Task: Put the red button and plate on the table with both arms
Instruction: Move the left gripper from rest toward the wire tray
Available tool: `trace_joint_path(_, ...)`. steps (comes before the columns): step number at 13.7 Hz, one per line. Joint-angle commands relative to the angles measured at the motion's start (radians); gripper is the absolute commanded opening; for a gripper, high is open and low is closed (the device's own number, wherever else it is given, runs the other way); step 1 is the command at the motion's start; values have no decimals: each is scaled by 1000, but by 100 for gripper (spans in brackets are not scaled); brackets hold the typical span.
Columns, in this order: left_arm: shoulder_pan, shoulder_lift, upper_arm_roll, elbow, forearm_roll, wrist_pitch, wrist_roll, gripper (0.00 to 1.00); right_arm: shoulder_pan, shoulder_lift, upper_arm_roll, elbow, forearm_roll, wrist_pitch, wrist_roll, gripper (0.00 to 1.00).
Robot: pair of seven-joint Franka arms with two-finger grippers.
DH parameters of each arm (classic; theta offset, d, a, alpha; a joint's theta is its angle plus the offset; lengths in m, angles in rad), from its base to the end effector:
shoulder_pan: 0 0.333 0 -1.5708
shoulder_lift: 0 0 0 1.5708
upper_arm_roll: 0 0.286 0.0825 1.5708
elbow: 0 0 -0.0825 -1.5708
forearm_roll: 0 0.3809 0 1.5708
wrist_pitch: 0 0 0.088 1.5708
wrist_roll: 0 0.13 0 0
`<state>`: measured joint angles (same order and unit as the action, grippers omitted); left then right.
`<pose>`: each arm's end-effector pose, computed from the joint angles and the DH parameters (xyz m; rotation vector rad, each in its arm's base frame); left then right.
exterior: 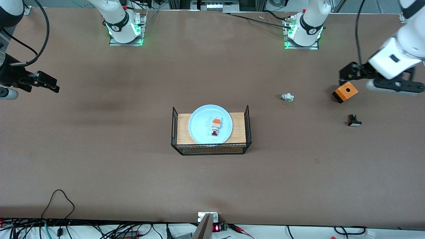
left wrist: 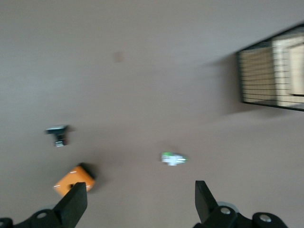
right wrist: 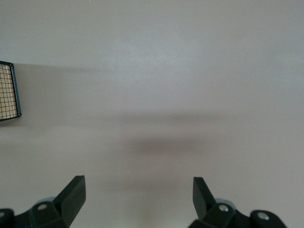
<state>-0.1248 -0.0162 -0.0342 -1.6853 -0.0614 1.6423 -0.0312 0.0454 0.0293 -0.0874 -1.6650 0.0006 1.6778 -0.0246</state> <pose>0.5414 -0.0946 0.5329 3.0776 -0.1889 -0.0500 0.5644 -0.0231 0.5200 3.1400 -0.0274 -0.0258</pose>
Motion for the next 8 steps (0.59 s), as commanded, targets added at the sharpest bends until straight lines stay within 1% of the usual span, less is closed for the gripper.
trace_joint_path(1,-73,108,-73,140,-37,-18,-204,100,-1,-5,5,13,-7,-18,-6,100)
trace_joint_path(2,-99,163,-122,217,-37,-18,-284,100,-1,-5,5,13,-8,-18,-6,100)
trace_joint_path(4,-162,257,-180,294,-31,7,-354,100,-1,-5,5,13,-8,-18,-8,100)
trace_joint_path(6,-267,329,-182,308,-26,117,-360,100,-1,-5,5,13,-8,-17,-8,100)
trace_joint_path(7,-329,366,-178,306,-2,170,-374,100,-1,-3,5,13,-8,-17,-8,100)
trace_joint_path(8,-379,395,-176,306,53,220,-435,100,-1,-3,5,13,-8,-17,-8,100)
